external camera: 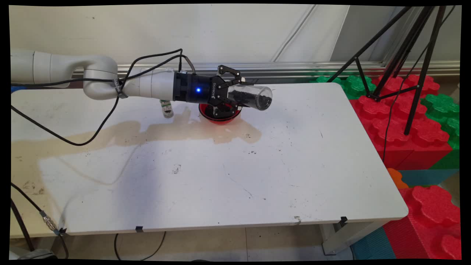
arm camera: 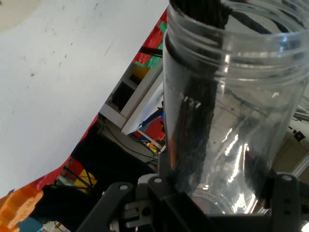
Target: Pour the black seasoning powder in the red bowl
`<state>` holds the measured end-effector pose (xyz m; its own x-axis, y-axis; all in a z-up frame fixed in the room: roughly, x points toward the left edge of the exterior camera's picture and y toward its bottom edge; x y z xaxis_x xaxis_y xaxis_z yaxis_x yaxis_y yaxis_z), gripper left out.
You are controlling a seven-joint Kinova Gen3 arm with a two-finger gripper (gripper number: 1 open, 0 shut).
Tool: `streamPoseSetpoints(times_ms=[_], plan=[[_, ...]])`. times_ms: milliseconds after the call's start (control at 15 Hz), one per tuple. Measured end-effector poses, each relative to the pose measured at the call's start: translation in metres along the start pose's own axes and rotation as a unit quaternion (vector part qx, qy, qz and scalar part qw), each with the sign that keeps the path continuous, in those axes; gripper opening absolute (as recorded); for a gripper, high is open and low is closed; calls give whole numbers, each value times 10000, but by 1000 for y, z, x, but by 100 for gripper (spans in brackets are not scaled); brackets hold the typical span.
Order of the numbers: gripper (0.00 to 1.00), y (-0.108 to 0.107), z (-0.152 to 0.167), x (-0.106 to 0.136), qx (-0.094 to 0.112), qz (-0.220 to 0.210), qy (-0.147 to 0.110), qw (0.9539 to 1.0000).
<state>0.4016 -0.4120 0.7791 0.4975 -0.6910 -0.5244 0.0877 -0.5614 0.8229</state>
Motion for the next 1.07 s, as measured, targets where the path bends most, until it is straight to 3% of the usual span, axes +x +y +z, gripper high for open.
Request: streamPoseSetpoints(times_ms=[1067], plan=[[0, 7, 0, -2, -106, -194, 67, 9997]])
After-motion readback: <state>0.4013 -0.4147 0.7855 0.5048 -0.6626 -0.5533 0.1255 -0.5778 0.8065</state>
